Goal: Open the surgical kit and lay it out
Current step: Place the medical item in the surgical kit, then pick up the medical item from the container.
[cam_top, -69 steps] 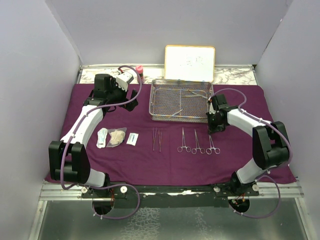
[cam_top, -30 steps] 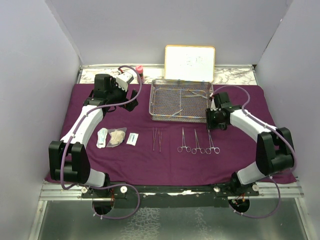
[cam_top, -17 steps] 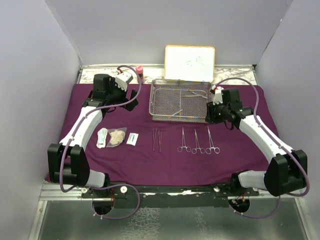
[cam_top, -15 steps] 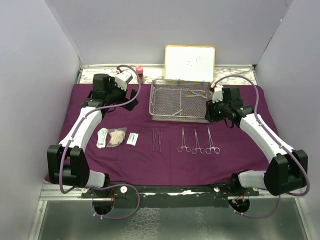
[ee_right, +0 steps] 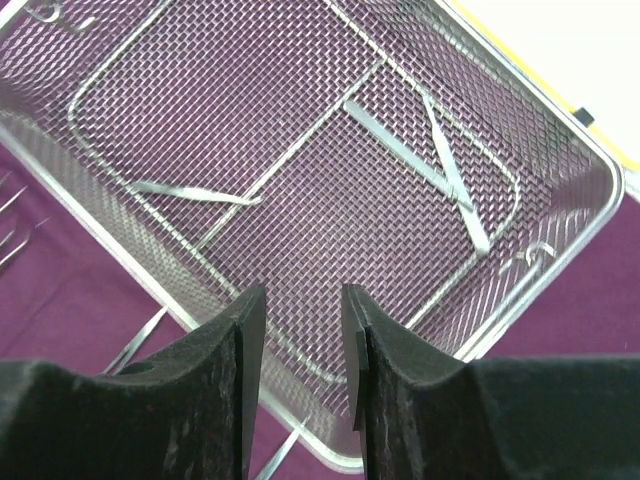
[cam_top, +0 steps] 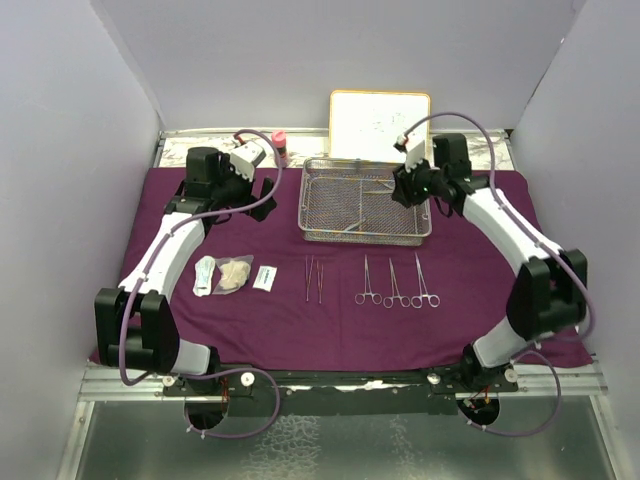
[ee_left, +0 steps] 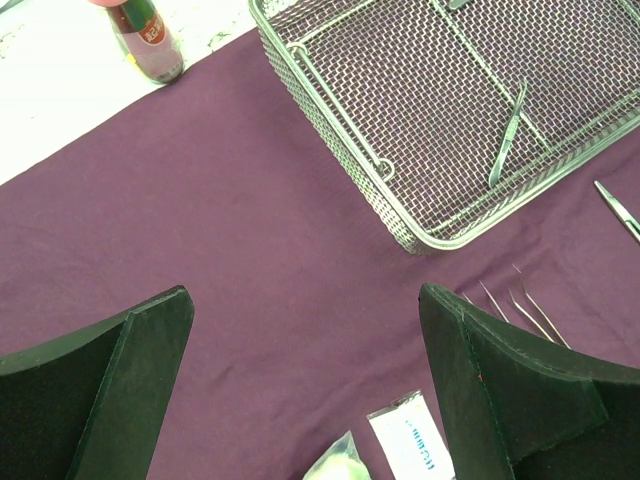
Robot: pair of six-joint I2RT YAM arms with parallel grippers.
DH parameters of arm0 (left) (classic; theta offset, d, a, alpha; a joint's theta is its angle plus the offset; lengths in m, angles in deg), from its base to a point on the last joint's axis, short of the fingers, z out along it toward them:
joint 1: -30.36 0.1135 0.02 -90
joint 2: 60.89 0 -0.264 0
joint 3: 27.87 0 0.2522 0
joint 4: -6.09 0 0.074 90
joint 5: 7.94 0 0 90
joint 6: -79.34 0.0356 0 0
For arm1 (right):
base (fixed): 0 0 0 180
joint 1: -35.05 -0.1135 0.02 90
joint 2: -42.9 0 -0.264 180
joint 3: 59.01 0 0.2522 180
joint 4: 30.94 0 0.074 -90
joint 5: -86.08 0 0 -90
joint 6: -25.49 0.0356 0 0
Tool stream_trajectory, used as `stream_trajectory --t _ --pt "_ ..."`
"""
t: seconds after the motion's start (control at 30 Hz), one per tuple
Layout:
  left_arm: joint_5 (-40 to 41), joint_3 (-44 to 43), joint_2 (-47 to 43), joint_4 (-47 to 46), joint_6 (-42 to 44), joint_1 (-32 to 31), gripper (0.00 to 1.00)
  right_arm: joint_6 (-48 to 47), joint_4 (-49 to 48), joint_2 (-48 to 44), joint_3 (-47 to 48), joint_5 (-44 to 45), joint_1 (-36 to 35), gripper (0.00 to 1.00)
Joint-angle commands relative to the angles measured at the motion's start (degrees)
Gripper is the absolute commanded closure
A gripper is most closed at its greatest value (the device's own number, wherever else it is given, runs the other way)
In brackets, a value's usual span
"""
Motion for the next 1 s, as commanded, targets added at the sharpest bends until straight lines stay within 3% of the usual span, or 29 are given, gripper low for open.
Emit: stream_trajectory --t 0.0,0.2,0.57,0.83,0.97 --pt "-0.85 -2.0 1.19 0.38 2.09 -0.06 0.01 -5.65 -3.18 8.56 6.32 -4.04 0.42 0.63" --pt "-0.35 -2.65 2.99 0.79 2.96 -0.07 0.01 -8.96 -3.05 19.59 15.28 -3.1 0.42 0.63" --pt "-0.97 -2.73 6.28 1.72 3.26 -0.07 0.01 -13.88 6.31 34.62 31.73 -1.63 1.4 0.63" --pt "-1.19 -3.93 7.93 2.1 2.89 -0.15 0.01 -15.69 11.79 37.26 34.89 -14.79 1.83 0.6" --pt "-1.24 -4.52 8.92 2.27 2.62 -0.16 0.01 -22.1 16.52 37.48 35.52 -20.51 1.61 0.57"
